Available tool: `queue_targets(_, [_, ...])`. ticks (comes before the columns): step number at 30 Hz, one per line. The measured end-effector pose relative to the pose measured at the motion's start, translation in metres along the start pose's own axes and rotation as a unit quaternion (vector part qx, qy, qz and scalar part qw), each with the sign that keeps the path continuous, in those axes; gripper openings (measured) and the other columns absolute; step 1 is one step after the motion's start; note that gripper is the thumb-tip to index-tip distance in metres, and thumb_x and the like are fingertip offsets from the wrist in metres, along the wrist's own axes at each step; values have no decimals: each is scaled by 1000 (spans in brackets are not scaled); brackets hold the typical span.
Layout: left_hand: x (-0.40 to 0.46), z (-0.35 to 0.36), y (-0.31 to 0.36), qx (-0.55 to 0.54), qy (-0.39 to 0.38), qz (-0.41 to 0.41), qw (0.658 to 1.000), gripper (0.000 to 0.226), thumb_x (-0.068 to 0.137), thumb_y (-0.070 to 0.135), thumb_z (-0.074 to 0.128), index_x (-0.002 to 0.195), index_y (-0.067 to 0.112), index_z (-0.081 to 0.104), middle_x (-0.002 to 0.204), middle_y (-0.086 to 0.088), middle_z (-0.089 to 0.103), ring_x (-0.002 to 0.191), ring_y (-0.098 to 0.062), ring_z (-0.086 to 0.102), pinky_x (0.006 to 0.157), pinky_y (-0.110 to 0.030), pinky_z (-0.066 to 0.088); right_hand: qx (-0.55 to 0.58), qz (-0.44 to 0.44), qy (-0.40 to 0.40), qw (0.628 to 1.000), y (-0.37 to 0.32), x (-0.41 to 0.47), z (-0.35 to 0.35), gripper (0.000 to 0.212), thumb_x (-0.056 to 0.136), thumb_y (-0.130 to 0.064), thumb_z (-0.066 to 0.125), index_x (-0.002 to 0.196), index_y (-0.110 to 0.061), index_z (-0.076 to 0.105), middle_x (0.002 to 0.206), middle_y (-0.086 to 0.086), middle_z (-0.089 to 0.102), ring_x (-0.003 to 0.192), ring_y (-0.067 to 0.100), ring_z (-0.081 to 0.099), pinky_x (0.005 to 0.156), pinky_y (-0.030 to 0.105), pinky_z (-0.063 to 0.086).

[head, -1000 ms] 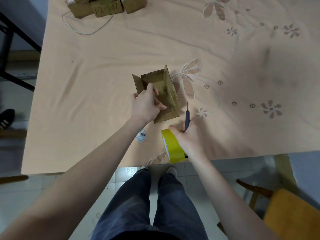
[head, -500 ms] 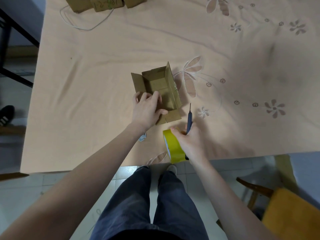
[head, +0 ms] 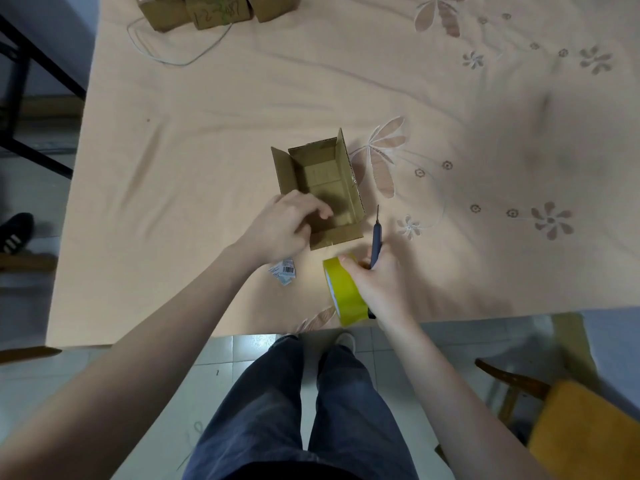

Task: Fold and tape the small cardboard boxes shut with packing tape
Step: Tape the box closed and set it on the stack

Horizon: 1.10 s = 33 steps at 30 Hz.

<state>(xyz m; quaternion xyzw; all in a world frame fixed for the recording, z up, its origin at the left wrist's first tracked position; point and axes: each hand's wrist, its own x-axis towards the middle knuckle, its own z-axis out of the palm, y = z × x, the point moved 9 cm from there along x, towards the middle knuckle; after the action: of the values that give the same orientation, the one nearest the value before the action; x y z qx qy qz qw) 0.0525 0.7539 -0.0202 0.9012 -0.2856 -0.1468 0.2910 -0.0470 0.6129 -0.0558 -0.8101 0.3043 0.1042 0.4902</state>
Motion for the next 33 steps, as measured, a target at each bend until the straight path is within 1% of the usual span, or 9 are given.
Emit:
queue_targets(4, [-13, 25, 7, 85, -116, 39, 989, 67, 72, 5, 54, 136, 25, 47, 134, 12, 50, 122, -11, 37, 83, -21, 19, -6, -5, 1, 1000, -3, 1, -1, 38, 80, -35, 73, 84, -11, 43, 68, -5, 42, 65, 16, 47, 53, 25, 34])
queue_targets(7, [-10, 35, 8, 159, -125, 47, 978, 55, 90, 17, 49, 143, 29, 37, 142, 13, 43, 121, -12, 40, 91, -28, 26, -9, -8, 4, 1000, -3, 1, -1, 39, 79, -37, 72, 83, -11, 43, 69, -3, 43, 67, 19, 49, 54, 26, 34])
queue_targets(10, [-4, 39, 10, 177, -121, 52, 975, 46, 97, 21, 39, 142, 29, 38, 140, 12, 45, 113, -15, 43, 78, -23, 22, -9, -10, 17, 1000, -5, 3, -4, 38, 80, -36, 72, 87, -10, 46, 72, -2, 47, 70, 19, 51, 50, 20, 33])
queue_targets(13, [2, 40, 9, 158, -122, 40, 979, 42, 98, 19, 36, 139, 27, 44, 135, 11, 50, 107, -17, 44, 73, -24, 20, -10, -17, 27, 999, -8, 5, -6, 38, 80, -36, 72, 85, -9, 46, 73, 1, 49, 72, 23, 54, 53, 26, 36])
queue_targets(17, [9, 36, 10, 75, -105, 10, 992, 36, 96, 14, 45, 131, 19, 53, 129, 3, 57, 113, -20, 52, 87, -29, 36, 2, -8, 48, 999, -7, 9, -5, 39, 79, -33, 73, 81, -9, 43, 67, -2, 44, 73, 26, 53, 64, 35, 40])
queue_targets(22, [10, 29, 5, -2, -49, -46, 998, 31, 87, 3, 54, 112, 16, 68, 113, -1, 67, 102, -23, 59, 84, -34, 47, 6, 8, 87, 996, -2, 14, -6, 40, 78, -36, 74, 82, -8, 45, 69, -2, 46, 79, 29, 56, 67, 35, 41])
queue_targets(27, [8, 28, 16, -69, -58, -25, 996, 36, 83, -2, 51, 108, 14, 72, 108, -5, 71, 98, -26, 64, 84, -35, 50, 31, -1, 152, 988, -7, 14, -15, 71, 74, -40, 77, 123, 3, 50, 105, 16, 64, 101, 31, 60, 86, 38, 48])
queue_targets(31, [8, 31, 11, -110, -91, -70, 987, 42, 77, 21, 43, 107, 23, 72, 107, 1, 71, 97, -20, 62, 86, -33, 50, 39, 4, 167, 985, -8, 16, -16, 65, 73, -38, 78, 117, 2, 53, 101, 15, 65, 98, 32, 62, 84, 41, 50])
queue_targets(33, [10, 33, 9, -118, -89, -75, 986, 28, 88, 27, 51, 105, 24, 73, 106, 5, 71, 96, -15, 63, 86, -33, 49, 49, 10, 160, 986, -7, 18, -14, 60, 73, -37, 78, 112, 1, 54, 95, 14, 64, 94, 33, 63, 82, 43, 51])
